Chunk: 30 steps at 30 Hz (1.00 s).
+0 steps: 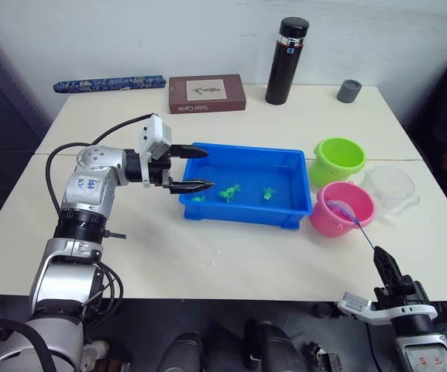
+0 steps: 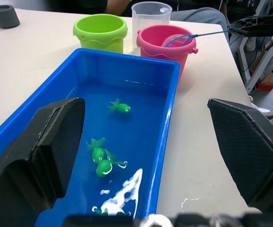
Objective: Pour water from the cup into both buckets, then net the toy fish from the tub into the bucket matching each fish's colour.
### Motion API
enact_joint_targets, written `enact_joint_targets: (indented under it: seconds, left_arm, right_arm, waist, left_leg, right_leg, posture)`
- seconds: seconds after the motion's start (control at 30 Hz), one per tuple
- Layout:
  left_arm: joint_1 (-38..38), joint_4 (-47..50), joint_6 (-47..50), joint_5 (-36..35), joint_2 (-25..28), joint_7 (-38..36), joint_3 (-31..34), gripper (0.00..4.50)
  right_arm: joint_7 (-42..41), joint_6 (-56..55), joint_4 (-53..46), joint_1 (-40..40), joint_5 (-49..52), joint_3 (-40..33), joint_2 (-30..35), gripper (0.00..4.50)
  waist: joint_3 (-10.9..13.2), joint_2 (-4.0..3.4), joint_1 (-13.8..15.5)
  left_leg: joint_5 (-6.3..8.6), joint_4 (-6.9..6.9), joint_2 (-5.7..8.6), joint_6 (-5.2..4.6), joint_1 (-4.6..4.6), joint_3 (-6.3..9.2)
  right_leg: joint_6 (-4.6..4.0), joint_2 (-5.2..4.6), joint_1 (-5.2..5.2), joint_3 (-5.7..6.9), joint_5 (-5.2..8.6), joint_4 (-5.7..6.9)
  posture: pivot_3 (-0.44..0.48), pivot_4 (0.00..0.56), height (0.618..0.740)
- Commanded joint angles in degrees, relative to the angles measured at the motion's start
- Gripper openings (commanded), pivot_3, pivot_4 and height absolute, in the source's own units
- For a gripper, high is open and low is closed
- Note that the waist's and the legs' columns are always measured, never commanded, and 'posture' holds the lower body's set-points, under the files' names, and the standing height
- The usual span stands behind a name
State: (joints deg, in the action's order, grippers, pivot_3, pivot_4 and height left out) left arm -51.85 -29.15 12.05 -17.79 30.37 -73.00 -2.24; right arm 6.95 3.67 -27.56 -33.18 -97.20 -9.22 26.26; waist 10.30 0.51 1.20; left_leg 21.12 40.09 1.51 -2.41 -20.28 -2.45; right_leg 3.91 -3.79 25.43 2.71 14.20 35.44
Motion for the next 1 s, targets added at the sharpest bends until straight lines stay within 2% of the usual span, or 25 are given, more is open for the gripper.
enact_joint_targets:
  seconds: [0.03,0.37,0.77,1.0]
  left_arm:
    - [-0.2,2.5,0.1,-0.6,0.9,0.1,1.3,4.48]
    - [0.1,2.9,0.3,-0.6,1.0,0.1,1.4,4.48]
    - [0.4,3.1,0.4,-0.6,0.9,0.2,1.4,4.48]
    - [1.0,3.5,0.6,-0.8,0.9,0.5,1.6,4.48]
  right_arm:
    - [0.1,1.1,-0.4,-0.6,0.8,0.1,1.1,0.0]
    - [3.2,4.2,-2.3,-0.9,2.2,-1.2,-0.5,0.0]
    - [2.6,3.7,-0.4,-1.8,4.1,0.7,1.7,0.0]
    - [5.2,2.0,-3.3,-0.9,12.1,-1.9,2.4,0.0]
  waist:
    - [0.0,0.0,0.0]
    - [0.0,0.0,0.0]
    - [0.0,0.0,0.0]
    - [0.0,0.0,0.0]
  left_leg:
    - [0.0,0.0,0.0,0.0,0.0,0.0]
    - [-0.01,0.0,0.0,0.01,0.0,0.0]
    - [-0.01,0.0,0.0,0.02,0.0,0.0]
    - [-0.02,0.0,-0.01,0.03,0.01,0.0]
  right_leg:
    - [0.0,0.0,0.0,0.0,0.0,0.0]
    - [0.0,-0.01,0.0,0.0,0.0,0.0]
    - [0.0,-0.01,0.0,0.0,0.0,0.0]
    - [0.0,-0.08,0.0,0.0,0.0,0.01]
  posture:
    - [0.0,0.15,0.74]
    - [0.0,0.15,0.74]
    - [0.0,0.15,0.74]
    - [0.0,0.15,0.74]
